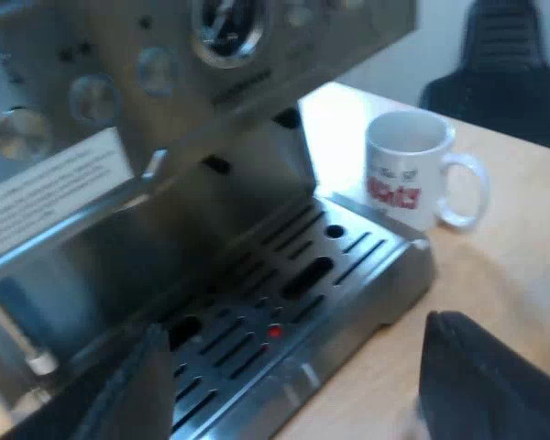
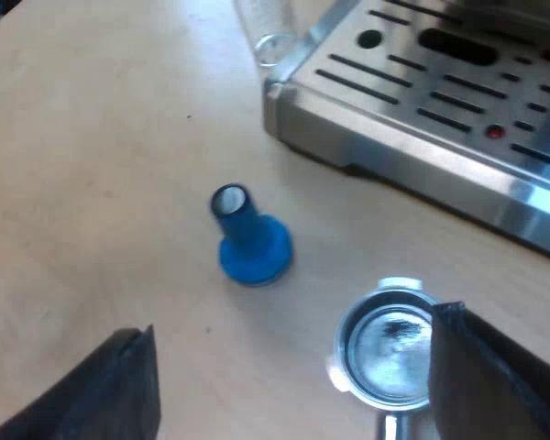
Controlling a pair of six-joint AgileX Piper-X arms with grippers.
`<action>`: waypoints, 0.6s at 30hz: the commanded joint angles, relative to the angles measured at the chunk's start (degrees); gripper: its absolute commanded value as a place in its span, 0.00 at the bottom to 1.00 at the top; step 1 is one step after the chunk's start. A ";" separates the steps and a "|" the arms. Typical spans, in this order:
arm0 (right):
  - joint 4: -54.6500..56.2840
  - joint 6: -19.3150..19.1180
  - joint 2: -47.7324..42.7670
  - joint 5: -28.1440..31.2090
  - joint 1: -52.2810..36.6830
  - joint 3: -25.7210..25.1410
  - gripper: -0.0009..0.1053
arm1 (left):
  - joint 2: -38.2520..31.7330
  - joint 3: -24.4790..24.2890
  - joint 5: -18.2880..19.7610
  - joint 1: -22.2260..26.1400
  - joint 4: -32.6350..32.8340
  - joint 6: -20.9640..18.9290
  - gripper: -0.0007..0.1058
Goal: Grind coffee beans and then tamp
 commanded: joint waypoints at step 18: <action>7.97 -7.94 -3.26 -17.20 -29.24 -1.74 0.60 | -0.46 -0.37 2.69 23.74 1.91 -4.27 0.33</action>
